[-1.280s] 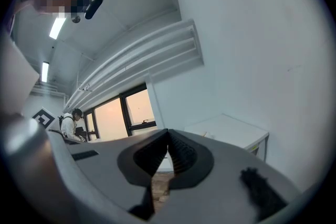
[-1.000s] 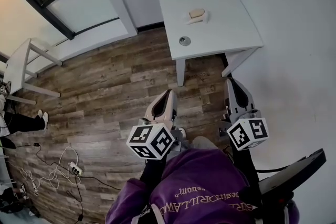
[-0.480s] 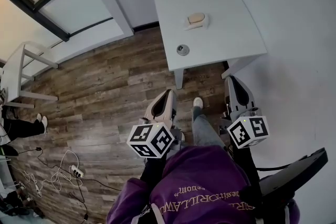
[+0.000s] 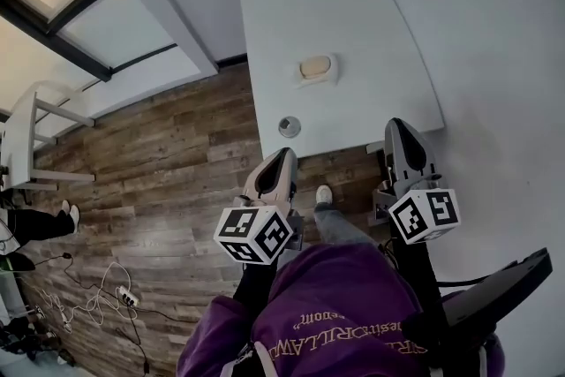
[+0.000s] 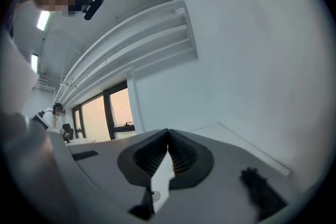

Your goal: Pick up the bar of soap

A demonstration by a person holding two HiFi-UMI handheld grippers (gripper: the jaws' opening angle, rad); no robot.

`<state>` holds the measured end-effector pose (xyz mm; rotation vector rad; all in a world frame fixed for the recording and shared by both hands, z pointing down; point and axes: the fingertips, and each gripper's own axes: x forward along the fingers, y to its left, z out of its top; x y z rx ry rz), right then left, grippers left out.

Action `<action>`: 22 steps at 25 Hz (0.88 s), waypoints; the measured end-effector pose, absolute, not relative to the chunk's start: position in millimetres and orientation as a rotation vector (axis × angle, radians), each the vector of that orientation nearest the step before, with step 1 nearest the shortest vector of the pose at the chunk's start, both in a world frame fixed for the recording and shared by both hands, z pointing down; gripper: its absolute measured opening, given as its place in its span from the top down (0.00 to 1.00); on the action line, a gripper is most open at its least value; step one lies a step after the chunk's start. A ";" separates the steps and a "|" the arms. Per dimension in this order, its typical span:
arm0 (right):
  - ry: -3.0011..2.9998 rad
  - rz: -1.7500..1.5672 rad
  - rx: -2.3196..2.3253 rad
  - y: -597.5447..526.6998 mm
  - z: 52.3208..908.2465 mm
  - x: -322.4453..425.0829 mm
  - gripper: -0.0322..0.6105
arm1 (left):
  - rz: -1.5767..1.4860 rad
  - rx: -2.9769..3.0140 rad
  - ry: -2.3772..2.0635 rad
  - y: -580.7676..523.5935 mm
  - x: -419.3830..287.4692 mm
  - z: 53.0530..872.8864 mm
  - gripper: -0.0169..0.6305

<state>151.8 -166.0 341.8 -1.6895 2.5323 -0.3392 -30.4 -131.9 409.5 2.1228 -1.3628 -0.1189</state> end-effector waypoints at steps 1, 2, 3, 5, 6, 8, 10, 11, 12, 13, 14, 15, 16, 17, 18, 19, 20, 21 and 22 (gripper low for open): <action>2.533 -0.339 -1.687 -174.8 341.0 156.5 0.94 | -0.117 2.126 -1.360 -140.8 -24.4 409.7 0.96; 2.536 -0.340 -1.683 -182.7 339.2 159.4 0.94 | -0.116 2.130 -1.356 -149.2 -19.6 408.6 0.96; 2.541 -0.342 -1.678 -189.9 337.3 160.8 0.94 | -0.115 2.133 -1.351 -157.5 -15.4 407.2 0.96; 2.554 -0.354 -1.670 -202.6 337.9 162.7 0.94 | -0.112 2.140 -1.331 -173.6 -6.3 407.3 0.96; 2.559 -0.362 -1.668 -208.3 340.9 164.5 0.94 | -0.110 2.147 -1.318 -181.2 -0.6 409.0 0.96; 2.564 -0.382 -1.666 -217.8 346.7 168.7 0.94 | -0.092 2.181 -1.296 -194.5 9.8 411.4 0.96; 2.569 -0.400 -1.665 -224.8 349.8 170.2 0.94 | -0.062 2.226 -1.284 -206.6 13.9 412.2 0.96; 2.571 -0.405 -1.667 -228.7 351.1 170.1 0.94 | -0.051 2.246 -1.282 -213.7 13.4 413.3 0.96; 2.570 -0.408 -1.671 -233.5 352.3 170.1 0.94 | -0.044 2.262 -1.283 -221.9 12.2 414.8 0.96; 2.567 -0.410 -1.677 -238.6 353.3 170.4 0.94 | -0.037 2.276 -1.282 -230.5 11.2 416.6 0.96; 2.561 -0.412 -1.684 -243.8 353.8 170.8 0.94 | -0.027 2.288 -1.279 -238.9 10.6 418.5 0.96; 2.553 -0.414 -1.693 -248.7 353.7 171.0 0.94 | -0.009 2.299 -1.273 -247.2 10.1 420.6 0.96; 2.544 -0.416 -1.703 -253.2 353.1 170.9 0.94 | 0.018 2.311 -1.266 -255.3 9.4 423.0 0.96; 2.531 -0.417 -1.717 -257.5 352.1 171.0 0.94 | 0.051 2.323 -1.255 -263.4 8.7 425.8 0.96; 2.516 -0.417 -1.734 -261.7 351.2 171.9 0.94 | 0.084 2.337 -1.242 -271.8 8.7 429.3 0.96; 2.499 -0.415 -1.754 -266.0 350.4 173.7 0.94 | 0.113 2.352 -1.224 -280.3 9.8 433.7 0.96; 2.481 -0.411 -1.776 -270.2 349.8 176.0 0.94 | 0.139 2.367 -1.202 -288.8 11.9 438.7 0.96; 2.464 -0.409 -1.798 -274.2 349.6 177.8 0.94 | 0.167 2.381 -1.175 -297.1 14.3 444.2 0.94; 2.448 -0.409 -1.817 -277.9 349.7 178.6 0.94 | 0.198 2.393 -1.145 -305.4 16.4 450.2 0.92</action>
